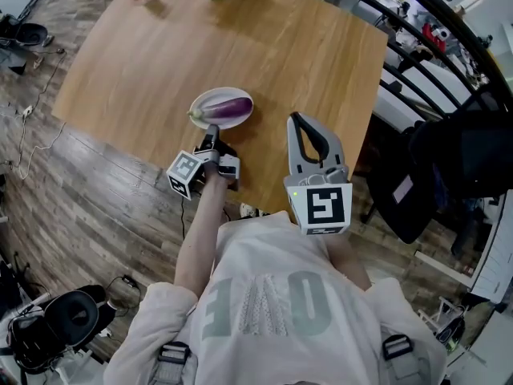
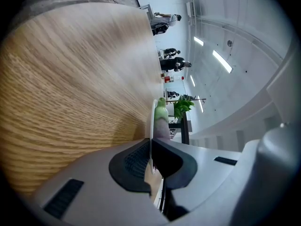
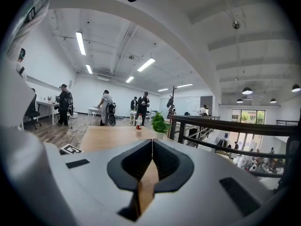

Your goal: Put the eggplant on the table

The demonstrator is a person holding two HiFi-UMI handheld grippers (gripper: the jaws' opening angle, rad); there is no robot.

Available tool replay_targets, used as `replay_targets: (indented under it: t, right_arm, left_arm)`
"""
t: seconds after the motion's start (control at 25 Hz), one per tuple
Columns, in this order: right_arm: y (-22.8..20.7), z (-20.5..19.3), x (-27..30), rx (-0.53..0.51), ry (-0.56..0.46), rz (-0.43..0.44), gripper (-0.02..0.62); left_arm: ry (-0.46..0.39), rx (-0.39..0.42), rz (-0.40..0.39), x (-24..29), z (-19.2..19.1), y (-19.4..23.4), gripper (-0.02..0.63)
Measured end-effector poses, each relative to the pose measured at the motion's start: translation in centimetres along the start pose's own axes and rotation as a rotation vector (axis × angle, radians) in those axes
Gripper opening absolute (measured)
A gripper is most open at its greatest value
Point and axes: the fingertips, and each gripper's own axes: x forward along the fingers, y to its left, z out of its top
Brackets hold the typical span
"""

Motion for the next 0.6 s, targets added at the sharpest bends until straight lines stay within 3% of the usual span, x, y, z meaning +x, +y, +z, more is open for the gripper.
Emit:
replay_targets:
  t: [0.6]
  right_arm:
    - [-0.1, -0.5, 0.6, -0.008, 0.016, -0.011, 0.018]
  left_arm:
    - [0.031, -0.014, 0.035, 1.0, -0.2, 1.3, 0.018]
